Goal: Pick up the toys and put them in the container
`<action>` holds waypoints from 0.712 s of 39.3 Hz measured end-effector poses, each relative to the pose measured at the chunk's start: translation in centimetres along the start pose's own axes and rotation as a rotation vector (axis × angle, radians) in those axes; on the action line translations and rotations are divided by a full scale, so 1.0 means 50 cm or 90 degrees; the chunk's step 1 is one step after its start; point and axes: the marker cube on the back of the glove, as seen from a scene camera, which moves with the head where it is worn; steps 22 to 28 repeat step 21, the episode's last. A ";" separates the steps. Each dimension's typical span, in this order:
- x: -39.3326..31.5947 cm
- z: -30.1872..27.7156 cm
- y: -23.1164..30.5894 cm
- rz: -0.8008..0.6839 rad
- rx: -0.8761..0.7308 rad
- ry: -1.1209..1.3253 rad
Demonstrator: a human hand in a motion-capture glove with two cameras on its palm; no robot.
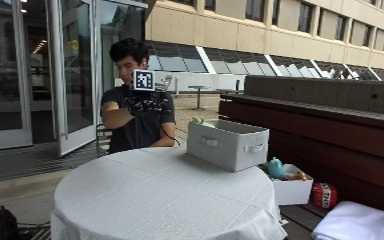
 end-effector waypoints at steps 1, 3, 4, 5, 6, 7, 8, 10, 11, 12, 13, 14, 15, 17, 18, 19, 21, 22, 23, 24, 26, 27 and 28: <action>0.004 0.003 -0.003 0.001 0.001 0.002; 0.018 0.018 -0.025 -0.048 0.060 0.004; 0.025 0.024 -0.033 -0.073 0.086 0.004; 0.029 0.029 -0.036 -0.089 0.098 0.004; 0.033 0.032 -0.036 -0.099 0.098 0.003; 0.035 0.034 -0.034 -0.105 0.094 0.004; 0.037 0.035 -0.033 -0.111 0.090 0.004; 0.039 0.037 -0.036 -0.114 0.089 0.004; 0.038 0.038 -0.037 -0.106 0.086 0.005; 0.036 0.037 -0.034 -0.087 0.074 0.005; 0.033 0.033 -0.026 -0.058 0.049 0.005; 0.028 0.029 -0.014 -0.022 0.012 0.005; 0.024 0.024 -0.004 0.011 -0.025 0.005; 0.021 0.022 0.003 0.033 -0.054 0.005; 0.023 0.024 0.001 0.025 -0.047 0.005; 0.025 0.027 -0.001 0.010 -0.034 0.006; 0.031 0.034 -0.004 -0.031 -0.002 0.006; 0.031 0.034 -0.004 -0.031 -0.002 0.006; 0.031 0.034 -0.004 -0.031 -0.002 0.006; 0.031 0.034 -0.004 -0.031 -0.002 0.006; 0.031 0.034 -0.004 -0.031 -0.002 0.006; 0.031 0.034 -0.004 -0.031 -0.002 0.006; 0.031 0.034 -0.004 -0.031 -0.002 0.006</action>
